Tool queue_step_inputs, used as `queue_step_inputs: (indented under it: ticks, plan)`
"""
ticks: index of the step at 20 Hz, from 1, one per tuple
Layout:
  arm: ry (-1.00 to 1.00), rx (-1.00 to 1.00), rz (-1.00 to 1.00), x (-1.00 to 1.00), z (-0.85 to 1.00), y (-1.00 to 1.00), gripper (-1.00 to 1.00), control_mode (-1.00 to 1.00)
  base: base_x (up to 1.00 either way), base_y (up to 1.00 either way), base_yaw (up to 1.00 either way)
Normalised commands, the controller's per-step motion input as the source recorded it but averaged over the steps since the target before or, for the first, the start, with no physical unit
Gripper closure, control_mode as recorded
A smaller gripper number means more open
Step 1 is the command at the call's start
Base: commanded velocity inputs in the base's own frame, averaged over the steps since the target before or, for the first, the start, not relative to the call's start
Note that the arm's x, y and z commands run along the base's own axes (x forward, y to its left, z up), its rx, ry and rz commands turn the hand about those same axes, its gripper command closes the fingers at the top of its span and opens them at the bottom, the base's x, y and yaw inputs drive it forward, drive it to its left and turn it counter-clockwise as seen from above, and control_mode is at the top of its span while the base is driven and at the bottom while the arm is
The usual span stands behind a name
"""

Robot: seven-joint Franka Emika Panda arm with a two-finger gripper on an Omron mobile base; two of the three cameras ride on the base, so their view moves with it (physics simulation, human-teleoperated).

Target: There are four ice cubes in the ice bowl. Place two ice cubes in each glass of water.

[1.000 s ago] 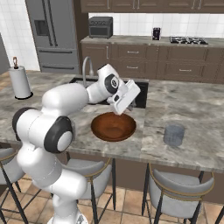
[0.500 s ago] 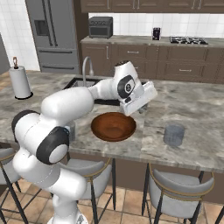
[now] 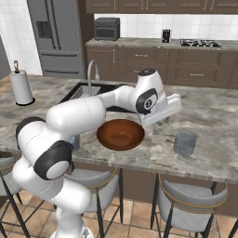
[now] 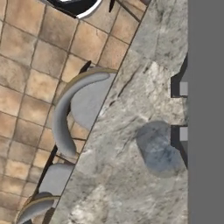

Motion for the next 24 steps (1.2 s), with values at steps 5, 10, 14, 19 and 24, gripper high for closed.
queue_step_inputs:
  ticks: [5,10,14,19,24]
  plan:
    - [-0.10,0.07,-0.43,0.16,-0.23,-0.04,1.00,-1.00,0.00,0.00,0.00]
    - [-0.02,0.04,-0.48,0.47,-0.29,0.00,1.00,-1.00,0.00,0.00,0.00]
    - [-0.07,0.02,-0.44,0.56,-0.39,0.00,1.00,-1.00,0.00,0.00,0.00]
    - [-0.21,0.01,-0.29,0.29,-0.31,0.03,1.00,-1.00,0.00,0.00,0.00]
    - [-0.26,0.03,-0.21,0.15,-0.24,0.21,1.00,-1.00,0.00,0.00,0.00]
